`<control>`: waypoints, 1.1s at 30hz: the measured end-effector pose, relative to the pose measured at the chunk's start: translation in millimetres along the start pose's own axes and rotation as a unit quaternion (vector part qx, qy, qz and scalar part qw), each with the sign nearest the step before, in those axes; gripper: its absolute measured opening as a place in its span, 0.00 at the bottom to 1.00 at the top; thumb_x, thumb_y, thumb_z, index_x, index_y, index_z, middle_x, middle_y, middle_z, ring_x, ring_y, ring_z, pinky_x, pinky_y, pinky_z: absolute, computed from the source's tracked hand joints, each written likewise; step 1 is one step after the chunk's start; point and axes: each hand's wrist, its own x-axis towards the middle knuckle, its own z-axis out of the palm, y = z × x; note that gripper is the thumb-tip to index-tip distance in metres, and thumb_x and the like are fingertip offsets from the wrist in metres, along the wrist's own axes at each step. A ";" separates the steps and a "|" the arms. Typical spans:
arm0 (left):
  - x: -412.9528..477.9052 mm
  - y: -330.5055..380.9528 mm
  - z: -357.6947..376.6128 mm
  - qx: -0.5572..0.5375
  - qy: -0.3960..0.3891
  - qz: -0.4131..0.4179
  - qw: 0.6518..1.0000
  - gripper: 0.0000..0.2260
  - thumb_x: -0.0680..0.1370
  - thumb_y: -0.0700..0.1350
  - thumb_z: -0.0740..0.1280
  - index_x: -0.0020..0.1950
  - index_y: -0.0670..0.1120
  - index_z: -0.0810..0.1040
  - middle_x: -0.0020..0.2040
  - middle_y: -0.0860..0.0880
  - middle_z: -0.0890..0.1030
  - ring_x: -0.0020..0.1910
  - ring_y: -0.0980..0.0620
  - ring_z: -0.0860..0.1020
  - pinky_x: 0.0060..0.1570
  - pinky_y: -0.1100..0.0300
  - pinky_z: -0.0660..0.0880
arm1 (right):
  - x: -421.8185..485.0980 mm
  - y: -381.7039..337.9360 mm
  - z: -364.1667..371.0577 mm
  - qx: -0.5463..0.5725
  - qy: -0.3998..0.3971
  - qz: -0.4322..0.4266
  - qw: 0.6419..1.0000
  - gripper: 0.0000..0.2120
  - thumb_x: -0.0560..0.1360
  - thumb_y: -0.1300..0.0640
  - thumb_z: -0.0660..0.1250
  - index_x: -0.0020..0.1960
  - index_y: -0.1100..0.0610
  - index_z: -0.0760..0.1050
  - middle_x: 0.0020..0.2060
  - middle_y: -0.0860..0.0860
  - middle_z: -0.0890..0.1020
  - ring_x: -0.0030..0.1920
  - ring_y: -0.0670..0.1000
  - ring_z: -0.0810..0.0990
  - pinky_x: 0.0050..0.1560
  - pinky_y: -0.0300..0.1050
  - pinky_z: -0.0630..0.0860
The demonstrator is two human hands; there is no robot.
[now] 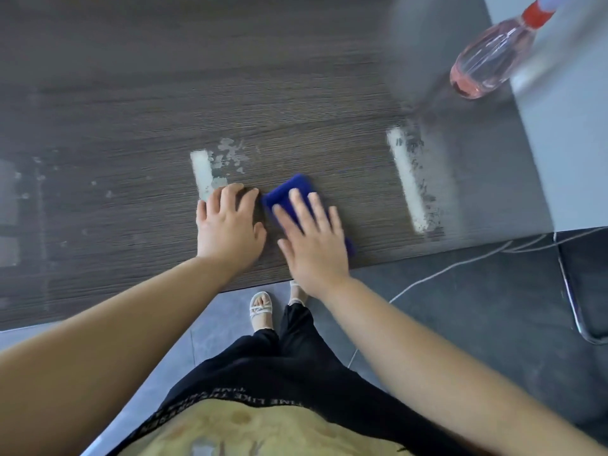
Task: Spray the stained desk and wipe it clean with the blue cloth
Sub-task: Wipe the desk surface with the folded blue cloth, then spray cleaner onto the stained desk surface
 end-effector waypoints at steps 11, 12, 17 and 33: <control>-22.5 -51.5 -9.3 -0.034 -0.009 -0.071 0.997 0.23 0.76 0.47 0.62 0.71 0.47 0.66 0.71 0.45 0.63 0.70 0.42 0.58 0.70 0.46 0.56 | 35.8 -0.7 -9.3 0.007 -0.016 0.222 0.975 0.26 0.81 0.46 0.49 0.77 0.48 0.45 0.77 0.53 0.44 0.76 0.58 0.43 0.73 0.60 0.45; -24.6 -55.4 -9.8 -0.053 -0.006 -0.072 0.996 0.23 0.76 0.46 0.62 0.71 0.47 0.66 0.71 0.45 0.63 0.70 0.42 0.58 0.69 0.46 0.58 | 34.2 -25.0 -4.4 0.007 -0.031 0.170 0.985 0.27 0.81 0.46 0.49 0.77 0.47 0.45 0.77 0.52 0.44 0.76 0.58 0.43 0.73 0.60 0.44; -28.7 -75.4 -17.7 -0.091 0.001 -0.120 0.989 0.23 0.76 0.44 0.62 0.71 0.47 0.66 0.71 0.45 0.63 0.71 0.42 0.56 0.66 0.47 0.62 | 23.9 -32.5 1.4 -0.032 -0.083 -0.215 0.972 0.24 0.78 0.47 0.48 0.74 0.48 0.61 0.75 0.52 0.61 0.74 0.58 0.59 0.71 0.60 0.56; -26.9 -74.2 -27.9 -0.182 0.003 -0.172 0.968 0.21 0.76 0.46 0.62 0.70 0.49 0.67 0.70 0.47 0.63 0.70 0.44 0.57 0.67 0.52 0.59 | 34.1 -41.1 -1.4 0.036 -0.108 -0.227 0.967 0.23 0.79 0.48 0.48 0.73 0.47 0.63 0.75 0.48 0.57 0.75 0.55 0.53 0.72 0.54 0.48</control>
